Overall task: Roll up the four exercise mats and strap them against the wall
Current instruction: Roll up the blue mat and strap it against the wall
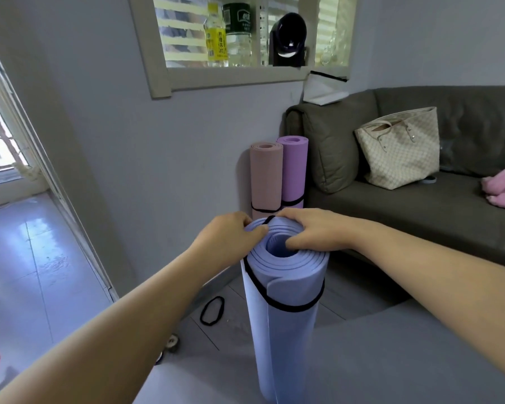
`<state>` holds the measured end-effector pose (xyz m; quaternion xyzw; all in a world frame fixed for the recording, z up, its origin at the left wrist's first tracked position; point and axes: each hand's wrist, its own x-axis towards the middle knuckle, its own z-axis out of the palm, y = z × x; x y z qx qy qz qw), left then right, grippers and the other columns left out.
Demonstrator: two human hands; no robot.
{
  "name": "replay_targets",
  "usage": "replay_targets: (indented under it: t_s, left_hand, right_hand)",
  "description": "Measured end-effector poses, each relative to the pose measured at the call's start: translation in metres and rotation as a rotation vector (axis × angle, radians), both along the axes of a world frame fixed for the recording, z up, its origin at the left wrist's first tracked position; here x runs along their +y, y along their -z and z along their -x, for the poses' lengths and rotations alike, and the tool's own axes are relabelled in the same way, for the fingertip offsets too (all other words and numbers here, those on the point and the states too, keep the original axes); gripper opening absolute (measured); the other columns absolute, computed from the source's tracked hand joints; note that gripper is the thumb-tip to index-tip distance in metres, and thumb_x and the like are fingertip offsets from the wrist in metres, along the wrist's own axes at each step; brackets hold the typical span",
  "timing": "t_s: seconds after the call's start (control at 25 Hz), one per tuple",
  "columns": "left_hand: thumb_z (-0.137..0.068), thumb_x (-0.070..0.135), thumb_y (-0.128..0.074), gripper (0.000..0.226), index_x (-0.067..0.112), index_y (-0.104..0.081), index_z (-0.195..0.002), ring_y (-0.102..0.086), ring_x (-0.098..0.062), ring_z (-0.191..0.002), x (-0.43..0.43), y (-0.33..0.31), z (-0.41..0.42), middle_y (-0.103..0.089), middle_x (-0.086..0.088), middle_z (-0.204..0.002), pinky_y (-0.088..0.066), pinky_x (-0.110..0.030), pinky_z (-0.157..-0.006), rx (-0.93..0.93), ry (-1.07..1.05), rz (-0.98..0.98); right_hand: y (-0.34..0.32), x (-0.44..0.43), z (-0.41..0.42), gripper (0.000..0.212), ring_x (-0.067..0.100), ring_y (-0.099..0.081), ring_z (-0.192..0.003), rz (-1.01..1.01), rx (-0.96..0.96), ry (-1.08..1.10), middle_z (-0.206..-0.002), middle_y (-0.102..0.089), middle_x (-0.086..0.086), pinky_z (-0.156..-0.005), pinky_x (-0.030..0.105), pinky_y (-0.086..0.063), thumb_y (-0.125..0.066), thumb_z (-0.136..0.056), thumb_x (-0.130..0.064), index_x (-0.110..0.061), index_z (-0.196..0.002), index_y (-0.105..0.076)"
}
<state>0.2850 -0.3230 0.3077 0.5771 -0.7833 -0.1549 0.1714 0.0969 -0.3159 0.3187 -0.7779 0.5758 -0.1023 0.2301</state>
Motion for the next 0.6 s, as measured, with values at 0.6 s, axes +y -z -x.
replay_targets:
  t_s: [0.6]
  left_hand:
    - [-0.095,0.010,-0.049,0.030,0.011,-0.056,-0.066,-0.053,-0.013,-0.057,-0.025,0.014,-0.011,-0.057,-0.001,-0.060,-0.051,-0.026,-0.061,0.653,-0.199,-0.324]
  right_hand:
    - [0.003,0.004,0.009,0.049,0.010,-0.061,-0.097,-0.001,-0.090,0.073,-0.112,-0.062,-0.007,-0.089,0.030,-0.050,-0.062,-0.082,-0.022,-0.033,-0.128,-0.050]
